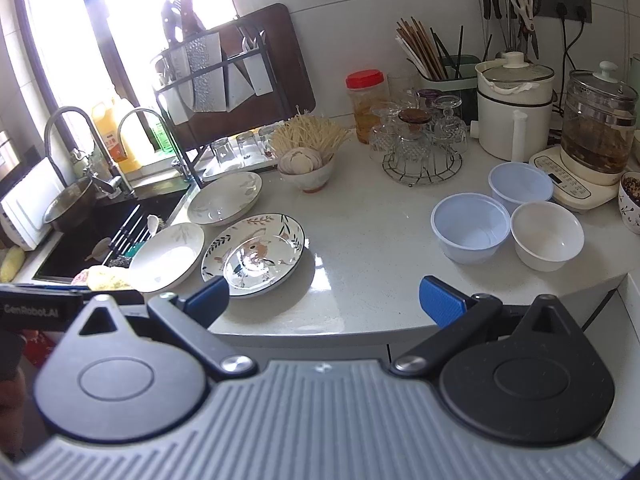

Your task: Organize plates and bowls

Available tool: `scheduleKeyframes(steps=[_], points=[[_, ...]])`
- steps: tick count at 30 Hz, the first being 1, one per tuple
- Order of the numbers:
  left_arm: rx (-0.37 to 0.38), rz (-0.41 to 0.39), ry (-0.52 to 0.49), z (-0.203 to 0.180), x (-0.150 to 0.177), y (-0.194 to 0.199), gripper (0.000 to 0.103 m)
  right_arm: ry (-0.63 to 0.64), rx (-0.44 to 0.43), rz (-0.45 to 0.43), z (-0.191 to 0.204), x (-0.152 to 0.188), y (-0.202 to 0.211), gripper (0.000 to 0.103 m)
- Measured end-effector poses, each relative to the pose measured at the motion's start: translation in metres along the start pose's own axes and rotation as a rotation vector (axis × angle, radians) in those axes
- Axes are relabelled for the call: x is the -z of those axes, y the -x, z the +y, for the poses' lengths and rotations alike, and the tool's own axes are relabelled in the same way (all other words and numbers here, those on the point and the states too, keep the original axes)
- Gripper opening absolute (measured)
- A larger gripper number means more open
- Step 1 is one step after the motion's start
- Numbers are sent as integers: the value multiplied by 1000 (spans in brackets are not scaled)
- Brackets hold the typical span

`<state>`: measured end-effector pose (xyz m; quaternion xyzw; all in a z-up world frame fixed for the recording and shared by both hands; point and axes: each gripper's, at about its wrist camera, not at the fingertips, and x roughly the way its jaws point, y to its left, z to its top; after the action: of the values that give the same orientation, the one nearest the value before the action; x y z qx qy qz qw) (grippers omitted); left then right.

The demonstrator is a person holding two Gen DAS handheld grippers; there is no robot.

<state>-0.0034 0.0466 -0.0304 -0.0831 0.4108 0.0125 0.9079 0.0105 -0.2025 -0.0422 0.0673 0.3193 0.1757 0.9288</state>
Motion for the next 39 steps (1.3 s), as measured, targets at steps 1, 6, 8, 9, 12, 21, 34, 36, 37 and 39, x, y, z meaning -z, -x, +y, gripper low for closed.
scheduleKeyframes(steps=[1, 6, 8, 9, 12, 21, 34, 36, 37, 39], points=[[-1, -2, 5, 3, -2, -1, 100, -5, 4, -1, 2, 0, -1, 103], [-23, -13, -1, 21, -15, -1, 100, -21, -9, -8, 17, -6, -10, 103], [-24, -24, 1, 29, -20, 1, 100, -14, -23, -19, 23, -9, -11, 103], [-28, -26, -1, 32, -23, 1, 100, -11, -27, -23, 26, -11, -13, 103], [-25, -24, -14, 43, -29, 0, 100, -15, -28, -18, 36, -14, -22, 103], [-10, -28, -9, 88, -53, -8, 100, -47, -14, -33, 82, -28, -46, 103], [-33, -49, -7, 164, -83, -35, 100, -35, -53, -49, 138, -45, -89, 103], [-50, -57, -15, 177, -87, -42, 100, -38, -60, -35, 147, -45, -99, 103], [-51, -58, -15, 184, -89, -45, 100, -46, -61, -25, 151, -46, -104, 103], [-45, -56, -4, 199, -94, -54, 100, -71, -33, -7, 160, -45, -115, 103]])
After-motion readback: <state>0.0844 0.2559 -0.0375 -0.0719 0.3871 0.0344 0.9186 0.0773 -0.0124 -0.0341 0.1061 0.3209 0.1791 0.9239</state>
